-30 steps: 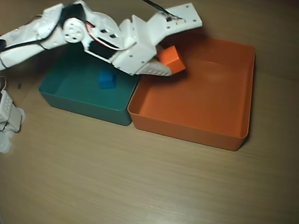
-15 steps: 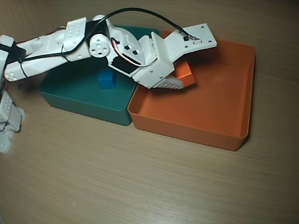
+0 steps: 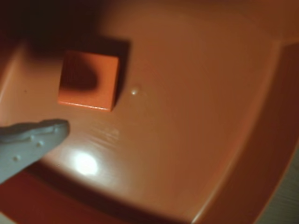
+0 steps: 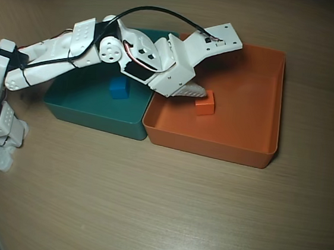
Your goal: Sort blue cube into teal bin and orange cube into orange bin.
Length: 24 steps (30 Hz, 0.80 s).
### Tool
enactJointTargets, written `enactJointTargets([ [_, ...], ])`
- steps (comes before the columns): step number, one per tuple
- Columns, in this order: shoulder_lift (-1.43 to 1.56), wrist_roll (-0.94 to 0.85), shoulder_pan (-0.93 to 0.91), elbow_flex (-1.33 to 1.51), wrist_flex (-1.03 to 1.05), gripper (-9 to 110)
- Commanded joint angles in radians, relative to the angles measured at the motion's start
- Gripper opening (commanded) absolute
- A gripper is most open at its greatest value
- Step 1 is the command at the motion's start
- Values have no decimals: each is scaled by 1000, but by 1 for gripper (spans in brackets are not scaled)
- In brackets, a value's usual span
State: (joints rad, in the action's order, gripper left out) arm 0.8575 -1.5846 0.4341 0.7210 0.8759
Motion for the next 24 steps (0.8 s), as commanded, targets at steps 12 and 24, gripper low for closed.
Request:
enactJointTargets([
  [12, 48, -2, -11, -87, -18, 25],
  [24, 52, -2, 2, -78, -18, -7],
])
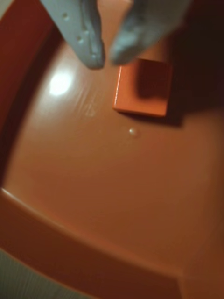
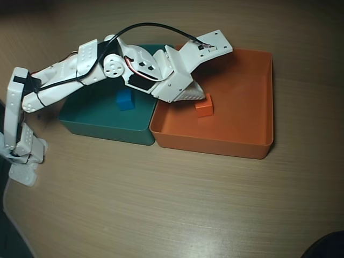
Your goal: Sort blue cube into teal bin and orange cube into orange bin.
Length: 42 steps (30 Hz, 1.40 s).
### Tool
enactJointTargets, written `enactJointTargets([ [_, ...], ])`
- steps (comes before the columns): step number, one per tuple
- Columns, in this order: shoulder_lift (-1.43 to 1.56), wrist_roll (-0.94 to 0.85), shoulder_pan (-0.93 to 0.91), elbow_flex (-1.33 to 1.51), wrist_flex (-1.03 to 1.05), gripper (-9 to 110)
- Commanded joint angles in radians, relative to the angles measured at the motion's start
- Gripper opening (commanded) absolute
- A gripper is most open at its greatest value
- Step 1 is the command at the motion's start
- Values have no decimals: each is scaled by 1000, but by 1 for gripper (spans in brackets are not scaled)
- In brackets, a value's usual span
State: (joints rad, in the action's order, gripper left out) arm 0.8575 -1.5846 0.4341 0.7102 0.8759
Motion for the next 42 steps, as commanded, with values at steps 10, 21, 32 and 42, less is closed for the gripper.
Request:
enactJointTargets([
  [10, 396, 0, -35, 201, -2, -6],
  [21, 1095, -2, -213, 950, -15, -5],
  [32, 1787, -2, -422, 1684, -17, -5],
  [42, 2258, -2, -466, 2243, -3, -5],
])
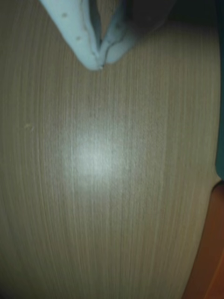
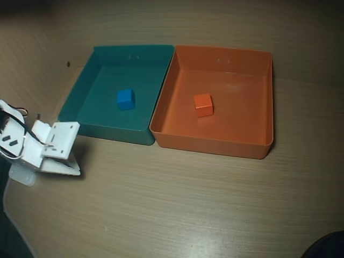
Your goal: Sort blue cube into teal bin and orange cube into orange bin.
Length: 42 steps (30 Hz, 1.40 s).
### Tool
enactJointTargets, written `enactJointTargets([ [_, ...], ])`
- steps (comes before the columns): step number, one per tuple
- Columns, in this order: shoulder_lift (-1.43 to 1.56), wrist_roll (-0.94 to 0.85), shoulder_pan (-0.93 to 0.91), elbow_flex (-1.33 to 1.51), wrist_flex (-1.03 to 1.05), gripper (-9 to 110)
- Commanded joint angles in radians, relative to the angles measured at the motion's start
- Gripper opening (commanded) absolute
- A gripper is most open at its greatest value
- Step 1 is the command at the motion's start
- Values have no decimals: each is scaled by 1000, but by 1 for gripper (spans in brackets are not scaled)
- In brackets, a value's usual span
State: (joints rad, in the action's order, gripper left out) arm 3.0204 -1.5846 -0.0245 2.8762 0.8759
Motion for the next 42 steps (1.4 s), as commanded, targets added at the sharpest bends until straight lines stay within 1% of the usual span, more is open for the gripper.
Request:
enactJointTargets([
  [1, 132, -2, -8, 123, -3, -5],
  [5, 265, -2, -8, 281, -3, -5],
  [10, 302, 8, -9, 296, 49, -5],
  [13, 318, 2, -9, 296, 179, -5],
  [18, 331, 0, -8, 296, 456, -5],
  [20, 334, 0, -8, 296, 502, -5],
  [42, 333, 5, -2, 296, 483, -5],
])
